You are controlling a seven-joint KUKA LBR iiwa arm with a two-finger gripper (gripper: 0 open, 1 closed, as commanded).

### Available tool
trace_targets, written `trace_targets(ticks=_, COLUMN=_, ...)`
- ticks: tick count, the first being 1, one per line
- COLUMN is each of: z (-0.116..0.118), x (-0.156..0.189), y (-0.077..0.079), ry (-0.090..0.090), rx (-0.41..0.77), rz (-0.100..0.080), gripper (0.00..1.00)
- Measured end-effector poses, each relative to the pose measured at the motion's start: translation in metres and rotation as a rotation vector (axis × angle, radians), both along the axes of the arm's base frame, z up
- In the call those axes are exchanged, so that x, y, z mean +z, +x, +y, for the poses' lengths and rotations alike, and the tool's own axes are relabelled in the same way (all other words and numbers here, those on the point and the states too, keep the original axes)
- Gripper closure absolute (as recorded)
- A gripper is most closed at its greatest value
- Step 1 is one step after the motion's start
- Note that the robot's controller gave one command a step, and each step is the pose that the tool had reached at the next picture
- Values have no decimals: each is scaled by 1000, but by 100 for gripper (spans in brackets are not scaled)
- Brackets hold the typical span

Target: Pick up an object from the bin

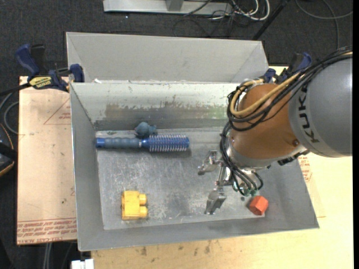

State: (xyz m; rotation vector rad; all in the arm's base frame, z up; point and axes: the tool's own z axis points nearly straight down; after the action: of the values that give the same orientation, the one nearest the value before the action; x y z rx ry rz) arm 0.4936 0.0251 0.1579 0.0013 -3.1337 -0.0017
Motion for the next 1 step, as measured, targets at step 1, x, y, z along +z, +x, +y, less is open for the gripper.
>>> trace_targets(ticks=1, z=5, x=-56, y=2, ry=1, rx=159, rz=-3, gripper=0)
